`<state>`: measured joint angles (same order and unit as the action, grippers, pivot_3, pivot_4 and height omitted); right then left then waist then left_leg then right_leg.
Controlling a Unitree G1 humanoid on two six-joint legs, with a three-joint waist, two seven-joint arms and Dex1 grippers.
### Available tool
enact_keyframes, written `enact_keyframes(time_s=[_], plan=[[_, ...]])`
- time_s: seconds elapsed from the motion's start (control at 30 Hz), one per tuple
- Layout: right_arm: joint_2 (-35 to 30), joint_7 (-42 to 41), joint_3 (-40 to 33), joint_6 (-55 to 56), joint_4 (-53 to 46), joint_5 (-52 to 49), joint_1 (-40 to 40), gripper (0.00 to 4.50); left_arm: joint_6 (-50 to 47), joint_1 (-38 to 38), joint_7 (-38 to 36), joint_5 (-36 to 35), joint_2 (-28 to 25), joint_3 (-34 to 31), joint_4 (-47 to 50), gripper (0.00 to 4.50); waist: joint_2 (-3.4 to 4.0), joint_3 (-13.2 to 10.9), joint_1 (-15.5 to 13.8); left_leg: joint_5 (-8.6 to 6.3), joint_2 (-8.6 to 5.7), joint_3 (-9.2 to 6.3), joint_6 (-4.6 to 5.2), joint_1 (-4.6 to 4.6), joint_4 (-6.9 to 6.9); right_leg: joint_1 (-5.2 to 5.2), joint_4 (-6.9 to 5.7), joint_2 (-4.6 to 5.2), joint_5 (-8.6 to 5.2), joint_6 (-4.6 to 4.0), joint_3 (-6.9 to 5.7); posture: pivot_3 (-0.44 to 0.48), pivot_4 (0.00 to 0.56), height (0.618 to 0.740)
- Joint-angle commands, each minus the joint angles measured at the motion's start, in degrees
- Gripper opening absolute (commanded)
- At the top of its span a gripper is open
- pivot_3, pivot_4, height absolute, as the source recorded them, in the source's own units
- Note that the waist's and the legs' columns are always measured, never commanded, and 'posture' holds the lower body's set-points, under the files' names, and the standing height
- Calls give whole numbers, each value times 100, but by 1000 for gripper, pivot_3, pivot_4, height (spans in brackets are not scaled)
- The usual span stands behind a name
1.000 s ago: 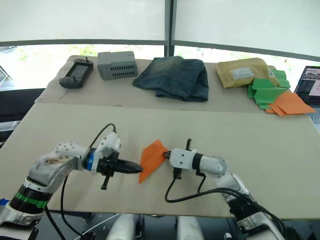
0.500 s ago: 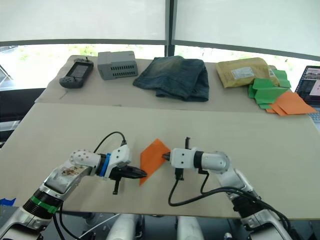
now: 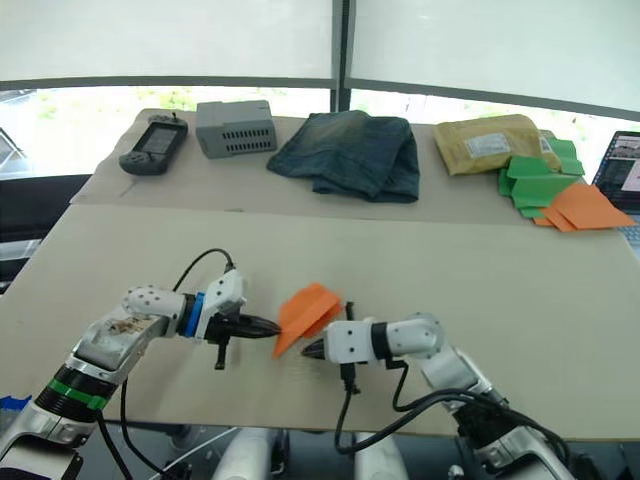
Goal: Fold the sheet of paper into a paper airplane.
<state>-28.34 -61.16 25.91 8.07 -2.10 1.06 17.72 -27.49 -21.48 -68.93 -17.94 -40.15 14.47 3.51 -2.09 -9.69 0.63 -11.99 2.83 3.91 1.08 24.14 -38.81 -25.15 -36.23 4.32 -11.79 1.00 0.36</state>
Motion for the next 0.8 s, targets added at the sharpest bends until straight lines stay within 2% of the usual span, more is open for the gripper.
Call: enact_keyframes(time_s=[0.03,0.33,0.8], plan=[[186,90,54,-66,92,33,128,0,236,-214,-20,138,92,24,-197,24,0,0,0,0,0,0,0,0,-1,0,1,0,1,1,1,0,150,716],[522,605,-35,-349,294,198,257,0,778,-790,-199,553,643,476,-913,24,0,0,-68,0,-3,0,0,6,-6,0,-1,-3,3,3,2,0,150,716],[1243,2026,-159,-604,832,898,416,0,1938,-2154,-908,1054,1040,583,-2795,24,-6,3,-192,6,-7,-1,9,4,-14,13,-7,-5,5,1,2,0,150,716]])
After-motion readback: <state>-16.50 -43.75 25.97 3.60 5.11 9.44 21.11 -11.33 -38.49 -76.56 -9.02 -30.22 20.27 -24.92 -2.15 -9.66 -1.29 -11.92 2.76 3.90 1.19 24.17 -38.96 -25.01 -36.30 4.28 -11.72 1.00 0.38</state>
